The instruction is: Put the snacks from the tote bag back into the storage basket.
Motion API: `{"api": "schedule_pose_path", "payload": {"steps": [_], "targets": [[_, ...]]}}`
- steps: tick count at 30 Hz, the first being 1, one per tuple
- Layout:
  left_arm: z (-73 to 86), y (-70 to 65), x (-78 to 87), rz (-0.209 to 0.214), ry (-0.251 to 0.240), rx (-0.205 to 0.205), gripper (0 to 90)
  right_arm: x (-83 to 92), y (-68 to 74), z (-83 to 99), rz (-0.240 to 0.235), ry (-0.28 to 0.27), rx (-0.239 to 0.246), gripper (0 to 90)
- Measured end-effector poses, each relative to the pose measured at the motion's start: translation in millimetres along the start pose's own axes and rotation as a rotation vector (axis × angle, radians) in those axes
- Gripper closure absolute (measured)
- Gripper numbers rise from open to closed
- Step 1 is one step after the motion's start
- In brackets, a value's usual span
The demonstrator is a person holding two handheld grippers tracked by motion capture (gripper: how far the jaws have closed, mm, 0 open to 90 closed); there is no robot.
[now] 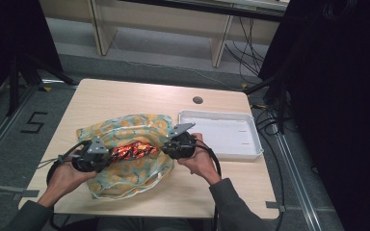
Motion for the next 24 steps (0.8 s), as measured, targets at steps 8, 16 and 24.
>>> {"api": "schedule_pose_path", "payload": {"steps": [8,16,24], "targets": [[-19.1,-10.4,30.5,0.047,-0.031,-0.062,88.2,7.7,2.6,-3.5,-0.054,-0.028,-0.058,70.3],[-32.5,-20.0,54.7,0.092,-0.085,-0.075,88.2,13.3,13.1,-16.5,-0.114,-0.093,-0.030,63.3],[-34.6,-22.7,60.6,0.103,-0.083,-0.088,87.9,17.7,23.4,-38.5,-0.182,-0.209,-0.056,59.3]]}}
Point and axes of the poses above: each handheld gripper's, and its own axes: x roughly backward along the jaws, z roughly out of its underside, y roughly to its left, the point moved 8 cm from there along -x, roughly forward along the jaws, and after that the axes turned 11 degrees about z, right-handed, at the moved point
